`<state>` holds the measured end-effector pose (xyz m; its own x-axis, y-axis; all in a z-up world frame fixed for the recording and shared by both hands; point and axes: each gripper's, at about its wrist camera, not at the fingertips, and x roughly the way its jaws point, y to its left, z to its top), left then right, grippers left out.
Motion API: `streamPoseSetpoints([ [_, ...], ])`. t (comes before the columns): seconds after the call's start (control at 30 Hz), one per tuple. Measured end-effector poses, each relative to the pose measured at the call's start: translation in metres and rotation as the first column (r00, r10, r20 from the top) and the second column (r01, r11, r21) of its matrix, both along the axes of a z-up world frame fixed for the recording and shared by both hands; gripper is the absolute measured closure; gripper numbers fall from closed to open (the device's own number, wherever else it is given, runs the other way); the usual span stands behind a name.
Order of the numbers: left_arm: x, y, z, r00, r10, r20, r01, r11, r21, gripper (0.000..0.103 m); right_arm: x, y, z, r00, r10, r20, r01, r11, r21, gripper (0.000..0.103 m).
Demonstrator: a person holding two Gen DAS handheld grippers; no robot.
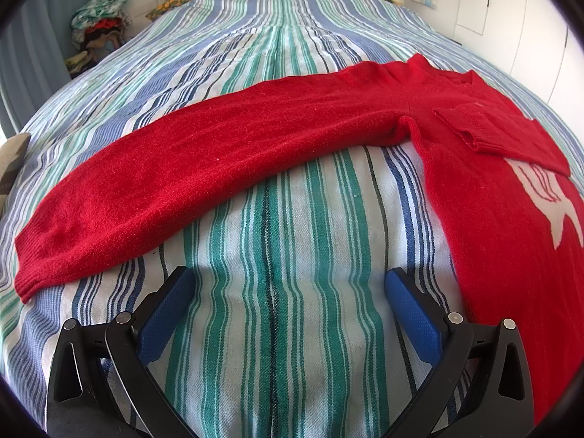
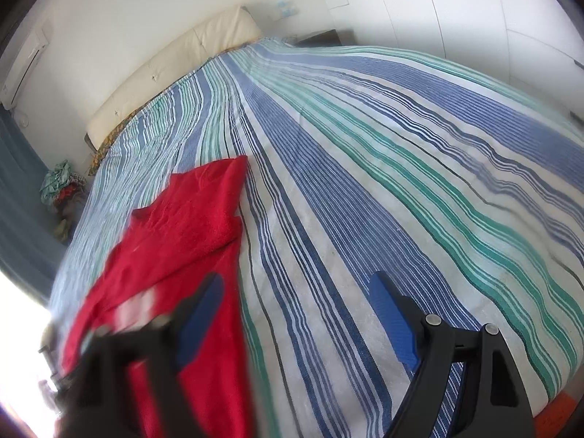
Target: Fold small clothes
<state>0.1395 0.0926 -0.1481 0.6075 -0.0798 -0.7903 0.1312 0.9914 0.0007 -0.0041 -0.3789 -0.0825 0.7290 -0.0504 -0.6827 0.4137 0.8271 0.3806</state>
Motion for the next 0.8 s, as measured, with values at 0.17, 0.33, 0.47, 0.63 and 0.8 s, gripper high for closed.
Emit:
streamPoseSetpoints([
  [0.17, 0.0001, -0.0001, 0.0000, 1.000, 0.000, 0.000, 0.000, 1.000, 0.000, 0.000, 0.0037, 0.0041, -0.0016, 1.000, 0.015, -0.016, -0.016, 1.000, -0.017, 0.022],
  [0.33, 0.0001, -0.0001, 0.0000, 1.000, 0.000, 0.000, 0.000, 1.000, 0.000, 0.000, 0.0023, 0.0060, 0.0005, 1.000, 0.017, -0.010, -0.017, 0.999, -0.029, 0.022],
  [0.47, 0.0000, -0.0001, 0.0000, 1.000, 0.000, 0.000, 0.000, 1.000, 0.000, 0.000, 0.0001, 0.0014, 0.0007, 1.000, 0.001, -0.002, -0.001, 1.000, -0.012, 0.022],
  [0.63, 0.0000, -0.0001, 0.0000, 1.000, 0.000, 0.000, 0.000, 1.000, 0.000, 0.000, -0.0012, -0.0024, -0.0002, 1.000, -0.010, 0.002, 0.010, 1.000, 0.005, 0.022],
  [0.8, 0.0000, -0.0002, 0.0001, 1.000, 0.000, 0.000, 0.000, 1.000, 0.000, 0.000, 0.0015, -0.0014, -0.0012, 1.000, -0.010, -0.012, 0.010, 1.000, -0.007, 0.022],
])
